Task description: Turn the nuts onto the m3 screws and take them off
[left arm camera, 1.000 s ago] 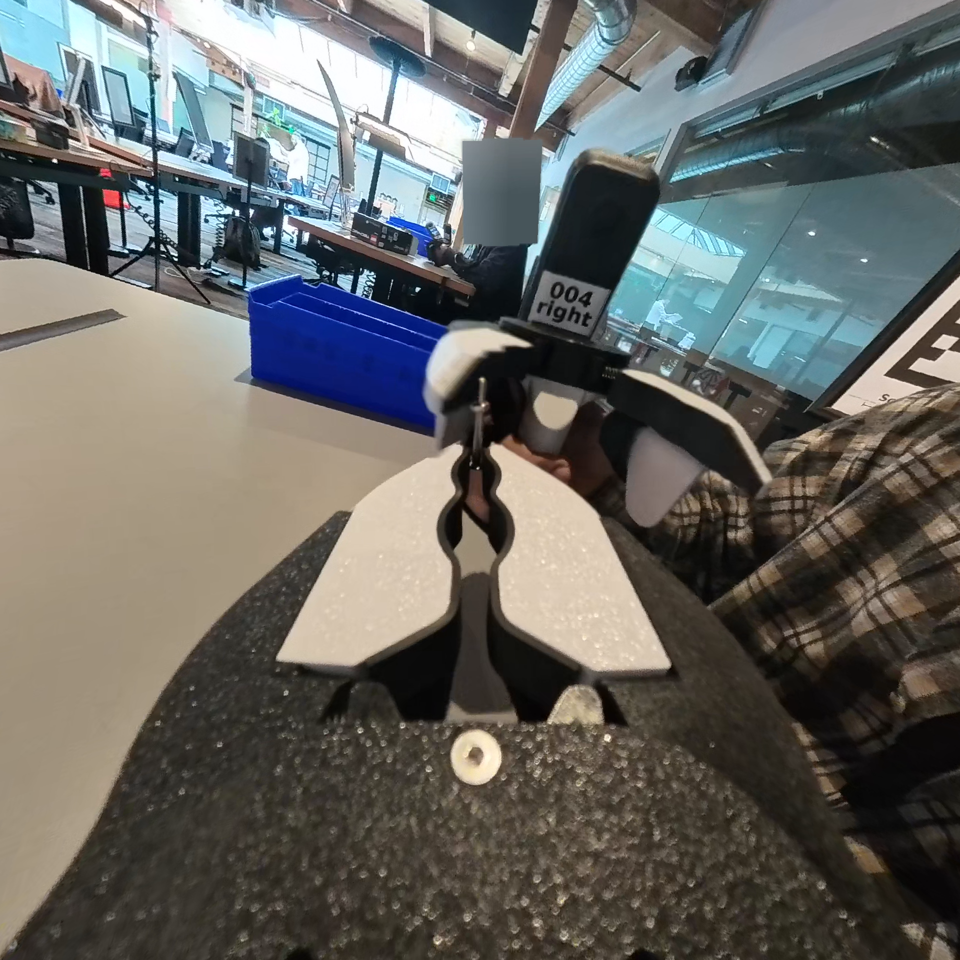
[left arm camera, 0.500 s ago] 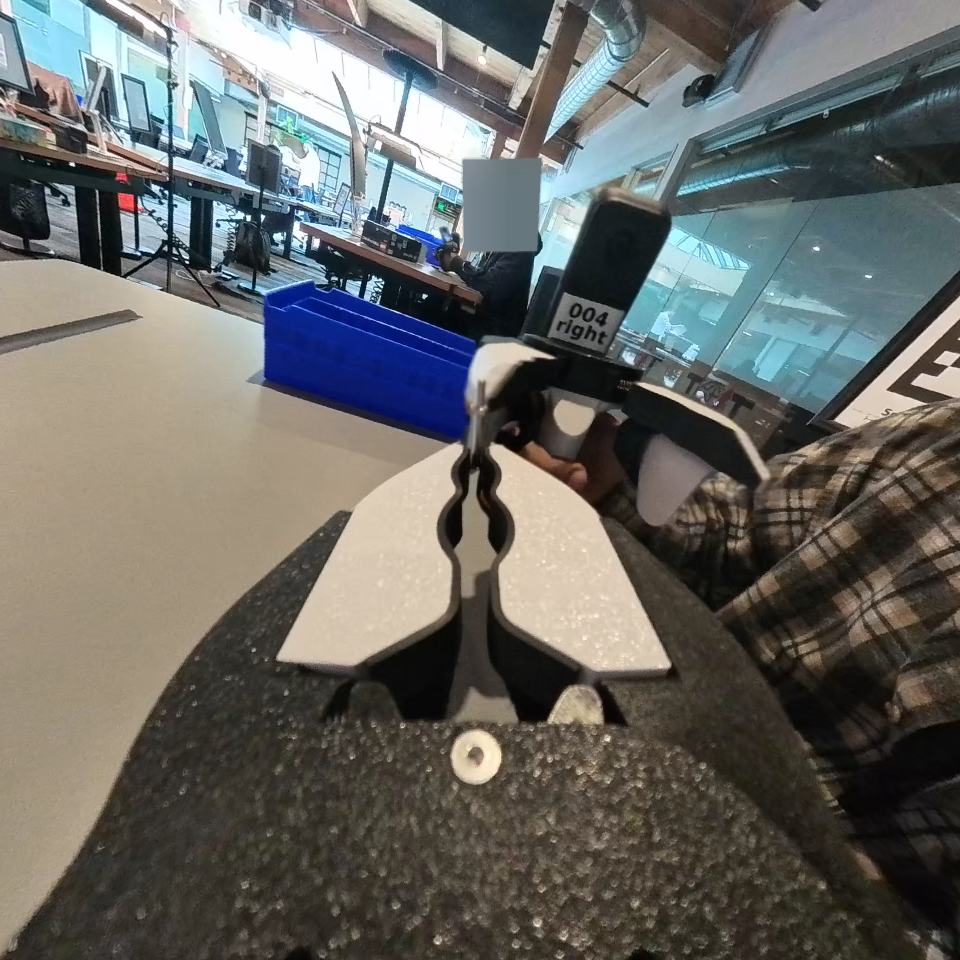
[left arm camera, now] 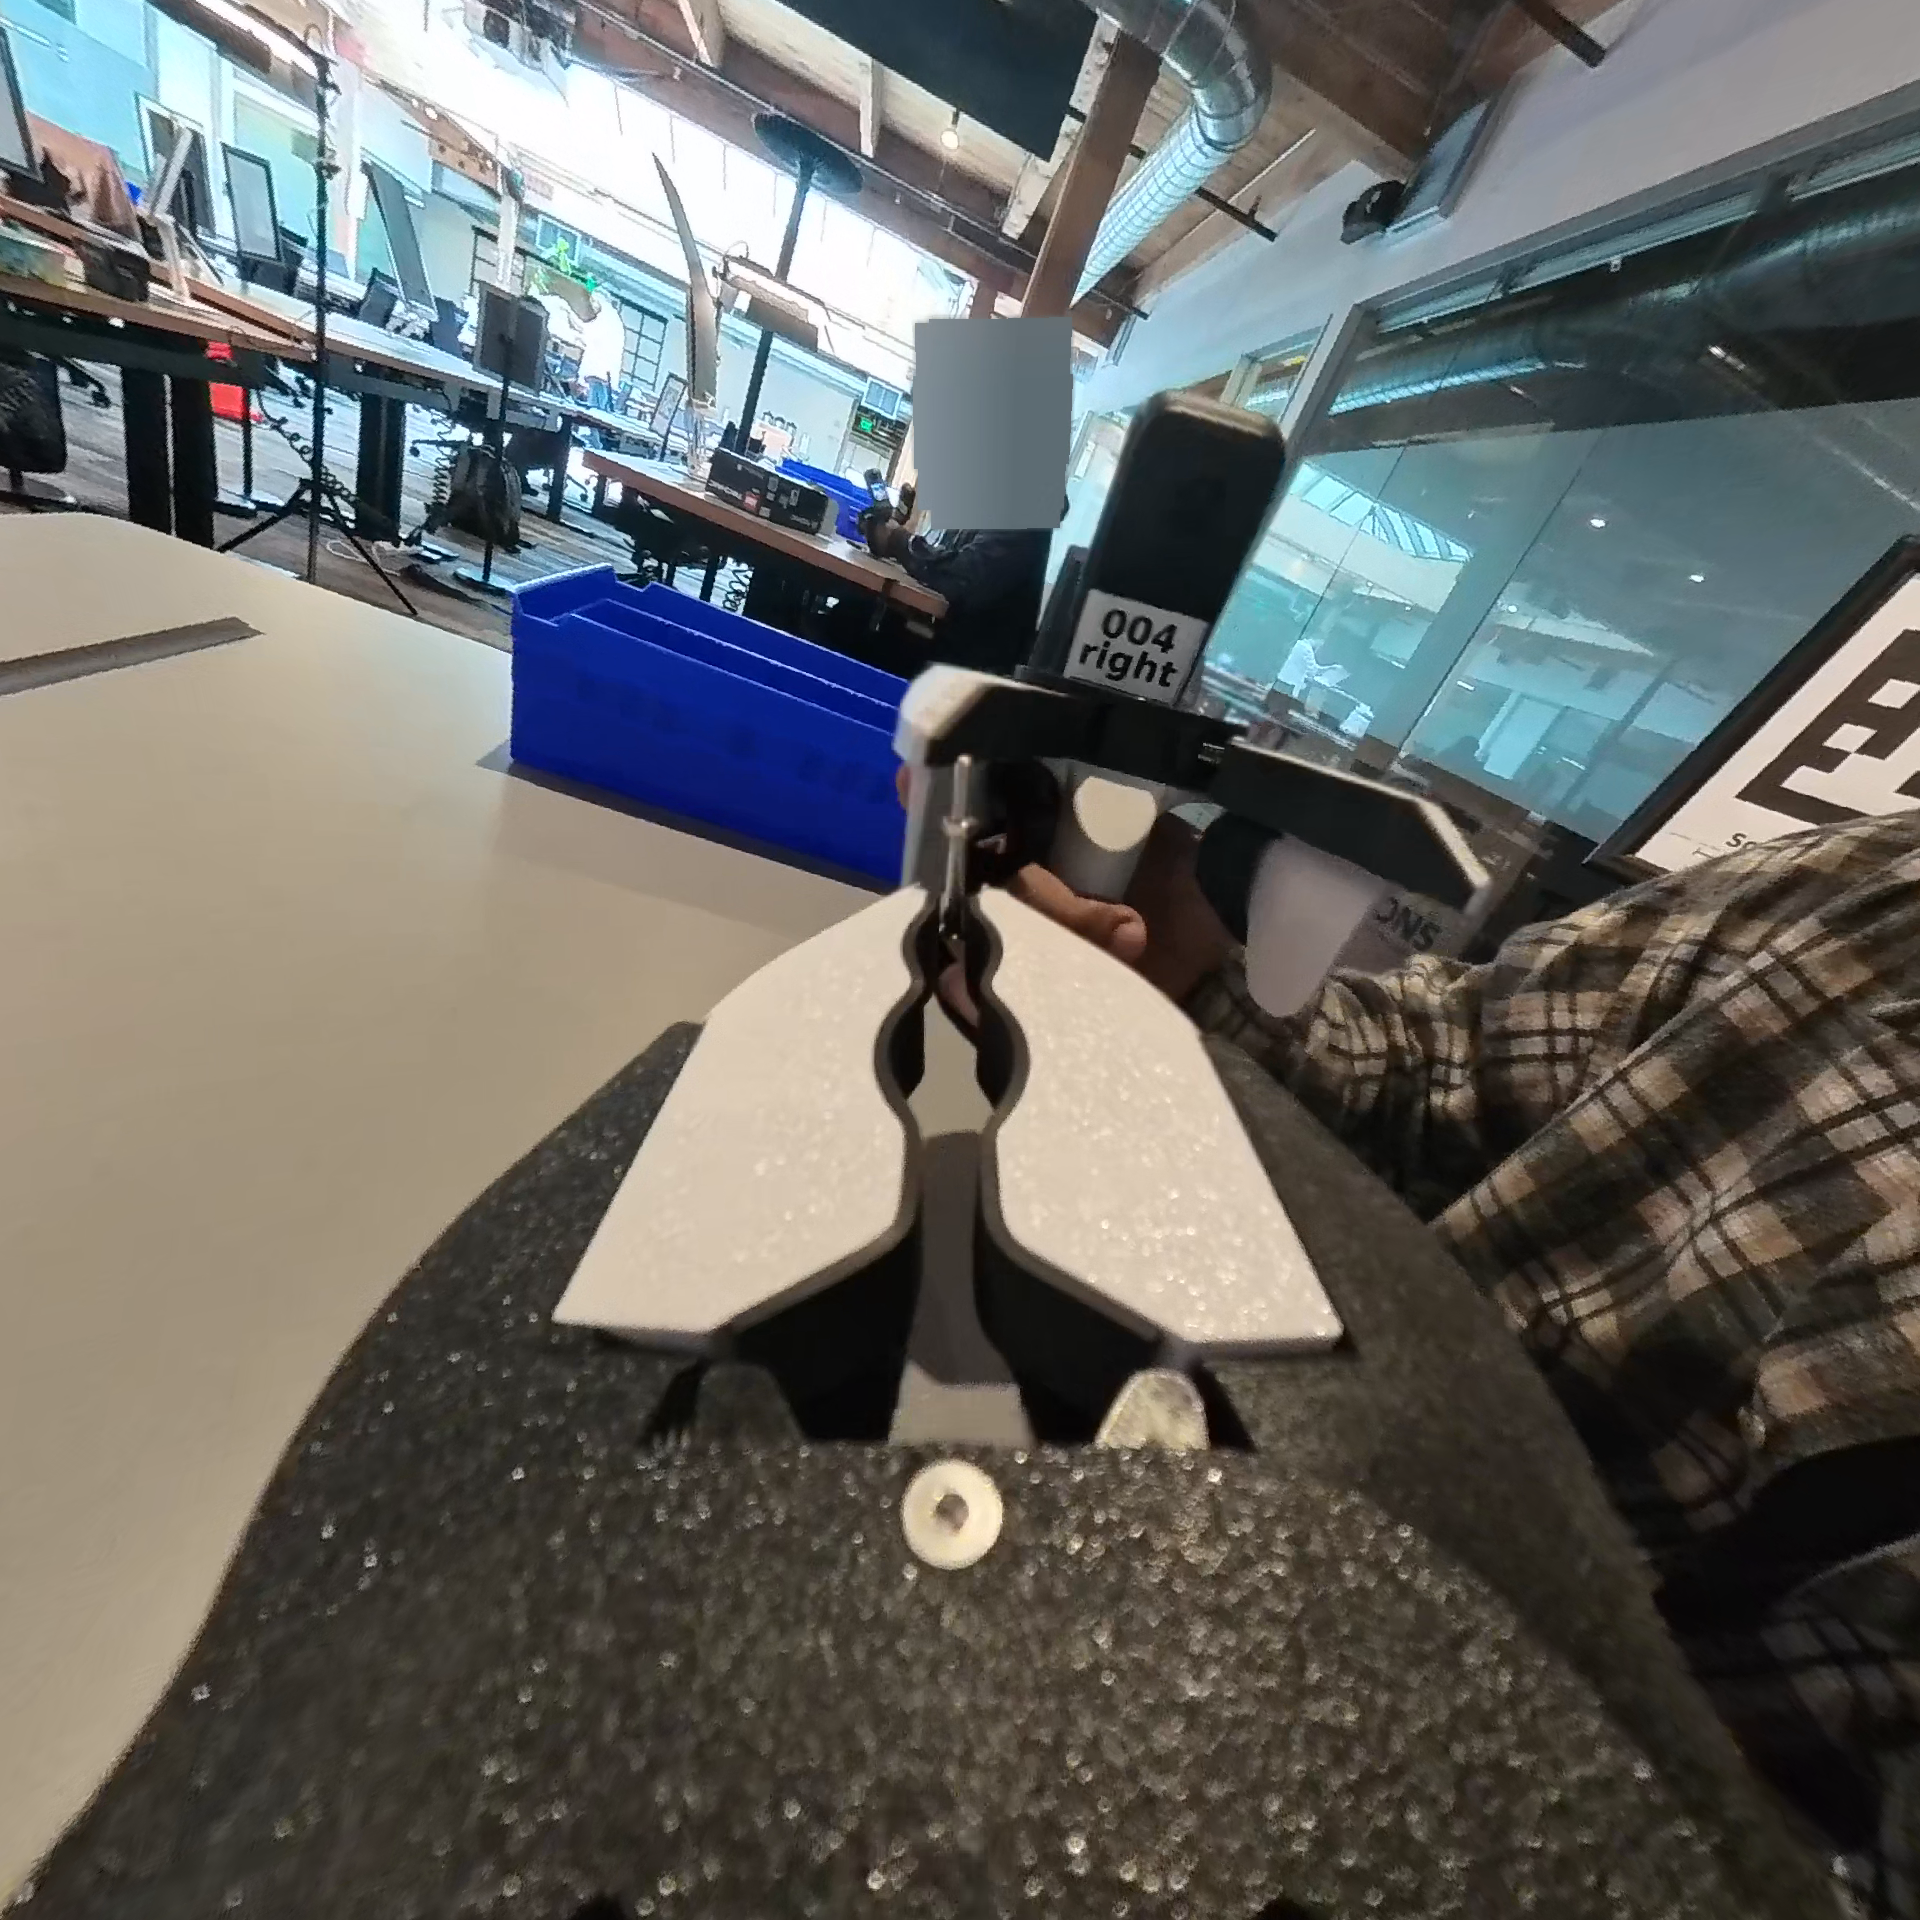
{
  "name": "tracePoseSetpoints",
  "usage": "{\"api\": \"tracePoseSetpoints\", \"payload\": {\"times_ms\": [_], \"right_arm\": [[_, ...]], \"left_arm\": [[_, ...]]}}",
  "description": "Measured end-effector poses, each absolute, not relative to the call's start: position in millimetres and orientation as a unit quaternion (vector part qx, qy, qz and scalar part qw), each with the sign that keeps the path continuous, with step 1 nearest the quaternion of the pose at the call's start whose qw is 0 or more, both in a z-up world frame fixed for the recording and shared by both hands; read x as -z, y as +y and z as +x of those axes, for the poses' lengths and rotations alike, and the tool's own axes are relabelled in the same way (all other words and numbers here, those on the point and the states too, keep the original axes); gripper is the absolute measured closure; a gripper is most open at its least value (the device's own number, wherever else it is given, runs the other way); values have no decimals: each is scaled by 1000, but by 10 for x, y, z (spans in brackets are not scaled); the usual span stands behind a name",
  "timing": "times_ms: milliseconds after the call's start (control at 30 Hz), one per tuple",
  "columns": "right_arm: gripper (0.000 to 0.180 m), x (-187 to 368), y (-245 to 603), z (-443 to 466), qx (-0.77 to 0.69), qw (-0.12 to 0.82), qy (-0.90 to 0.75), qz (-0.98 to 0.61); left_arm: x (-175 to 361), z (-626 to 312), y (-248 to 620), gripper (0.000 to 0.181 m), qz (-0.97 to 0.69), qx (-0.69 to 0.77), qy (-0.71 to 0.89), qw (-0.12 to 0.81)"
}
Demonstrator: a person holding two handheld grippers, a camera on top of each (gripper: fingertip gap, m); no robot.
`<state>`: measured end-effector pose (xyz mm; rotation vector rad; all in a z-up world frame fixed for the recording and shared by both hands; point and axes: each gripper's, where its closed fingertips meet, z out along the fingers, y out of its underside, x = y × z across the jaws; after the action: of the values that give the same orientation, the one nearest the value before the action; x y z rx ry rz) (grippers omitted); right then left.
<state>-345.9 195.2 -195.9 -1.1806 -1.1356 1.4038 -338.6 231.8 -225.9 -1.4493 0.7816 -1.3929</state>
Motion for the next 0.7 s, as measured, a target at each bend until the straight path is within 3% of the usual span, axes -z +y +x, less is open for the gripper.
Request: {"api": "tracePoseSetpoints", "payload": {"times_ms": [367,433,567,700], "right_arm": [[80,2026,1855,-3581,-561,453,-495,-484],[92,1974,1839,-3496,-563,466,-491,-474],[93,1849,2020,-3391,-550,495,-466,-485],[113,1816,2133,-3380,-542,495,-462,-497]], "left_arm": [[2253,-3374,2310,177,-592,568,320,473],[2254,-3396,2326,177,-595,567,317,473],[2239,-3375,2302,177,-591,573,319,470],[2216,-3358,2272,177,-585,572,327,473]]}}
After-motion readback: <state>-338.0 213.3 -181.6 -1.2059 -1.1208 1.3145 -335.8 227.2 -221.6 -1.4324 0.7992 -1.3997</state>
